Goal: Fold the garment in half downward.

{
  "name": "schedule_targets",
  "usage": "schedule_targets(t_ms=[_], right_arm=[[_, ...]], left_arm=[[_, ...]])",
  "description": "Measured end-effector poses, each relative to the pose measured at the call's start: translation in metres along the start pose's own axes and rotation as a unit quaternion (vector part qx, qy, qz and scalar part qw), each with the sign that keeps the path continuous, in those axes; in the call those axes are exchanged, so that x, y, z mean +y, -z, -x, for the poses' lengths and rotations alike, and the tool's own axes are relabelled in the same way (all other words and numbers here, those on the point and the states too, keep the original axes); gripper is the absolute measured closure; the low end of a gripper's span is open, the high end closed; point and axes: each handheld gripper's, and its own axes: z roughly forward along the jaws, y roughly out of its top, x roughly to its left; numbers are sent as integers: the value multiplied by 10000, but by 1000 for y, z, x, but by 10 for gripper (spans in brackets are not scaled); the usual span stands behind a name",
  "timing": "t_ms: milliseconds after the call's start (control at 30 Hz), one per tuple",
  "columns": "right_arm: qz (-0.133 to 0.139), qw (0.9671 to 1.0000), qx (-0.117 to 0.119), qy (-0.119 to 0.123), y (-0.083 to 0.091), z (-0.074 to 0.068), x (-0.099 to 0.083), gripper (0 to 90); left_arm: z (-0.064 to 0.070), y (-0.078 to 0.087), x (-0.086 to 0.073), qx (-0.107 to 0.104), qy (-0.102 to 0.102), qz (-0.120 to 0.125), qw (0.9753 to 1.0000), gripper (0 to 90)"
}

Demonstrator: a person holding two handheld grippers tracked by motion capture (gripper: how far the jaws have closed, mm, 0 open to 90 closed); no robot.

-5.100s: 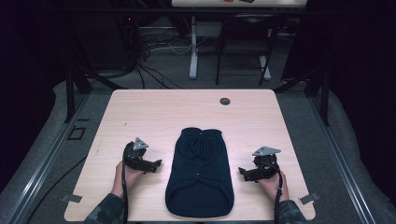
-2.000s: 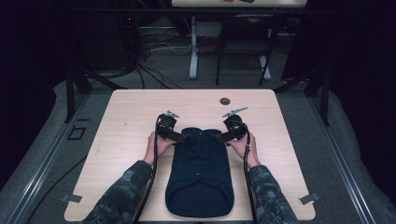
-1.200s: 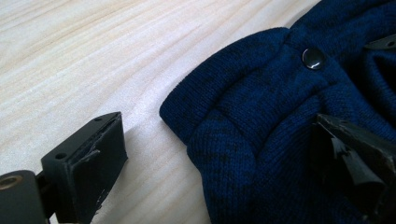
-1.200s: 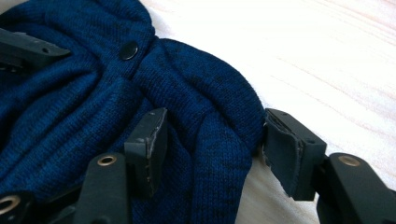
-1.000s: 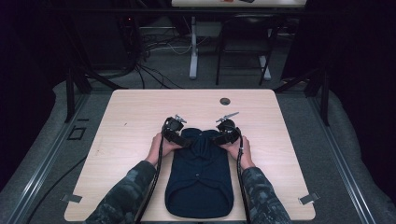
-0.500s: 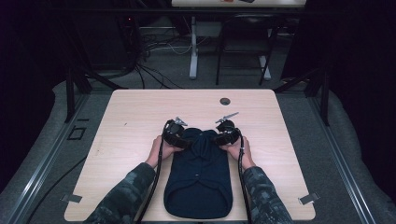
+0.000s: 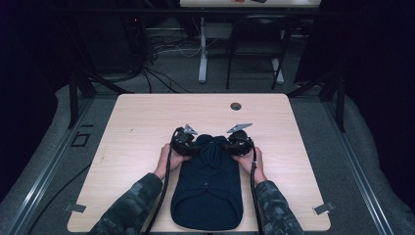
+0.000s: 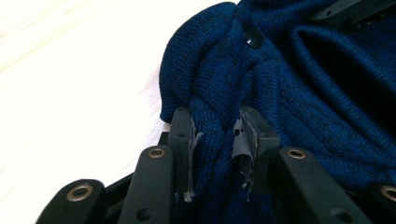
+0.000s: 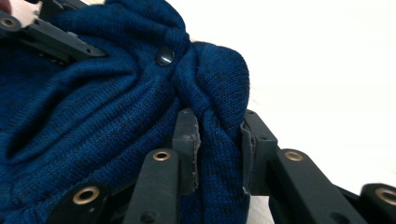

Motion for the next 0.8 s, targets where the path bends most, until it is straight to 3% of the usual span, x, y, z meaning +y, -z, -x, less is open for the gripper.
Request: schedule_targets(t_ms=[133,400,800], right_arm=[[143,9999,20,-6,10,0,-2,711],[441,9986,-56,277,34,-7,2,711],[851,9941,-242,625,62,-22,13,713]], left_arm=[[2,8,2,-66,-53,182,9998,695],[10,29,8,-50,-251,473,9986,695],[14,53,17,-61,-399,722,9966,694]])
